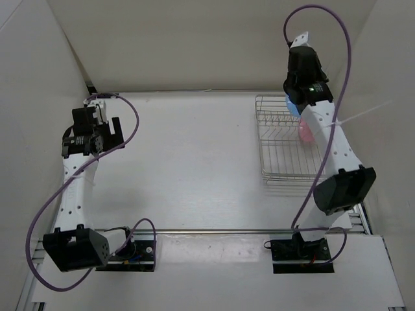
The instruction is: Unload the plates from the dish rack
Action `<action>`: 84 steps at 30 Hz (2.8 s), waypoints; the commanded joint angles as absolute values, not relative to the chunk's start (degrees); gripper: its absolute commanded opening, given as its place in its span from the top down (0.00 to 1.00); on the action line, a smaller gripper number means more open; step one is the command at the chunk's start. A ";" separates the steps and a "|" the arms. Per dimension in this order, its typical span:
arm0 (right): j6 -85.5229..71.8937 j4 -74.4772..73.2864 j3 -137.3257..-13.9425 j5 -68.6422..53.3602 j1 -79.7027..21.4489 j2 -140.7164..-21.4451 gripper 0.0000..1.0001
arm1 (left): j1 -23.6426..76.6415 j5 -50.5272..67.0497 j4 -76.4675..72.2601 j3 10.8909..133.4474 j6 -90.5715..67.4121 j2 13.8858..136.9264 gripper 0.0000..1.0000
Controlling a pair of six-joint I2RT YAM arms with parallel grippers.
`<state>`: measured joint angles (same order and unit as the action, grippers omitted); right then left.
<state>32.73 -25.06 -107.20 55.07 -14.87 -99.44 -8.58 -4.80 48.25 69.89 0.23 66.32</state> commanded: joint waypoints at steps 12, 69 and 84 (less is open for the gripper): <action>16.96 -39.73 -89.57 0.29 -16.79 -75.07 1.00 | 11.74 34.09 48.35 94.30 7.55 86.83 0.00; 8.36 -36.04 -85.87 0.52 -9.85 -73.39 0.53 | 26.03 16.35 33.66 98.17 -7.99 96.69 0.89; 7.12 -34.27 -84.81 13.45 -6.59 -73.39 0.42 | 2.91 12.03 49.22 107.93 -13.89 123.47 0.89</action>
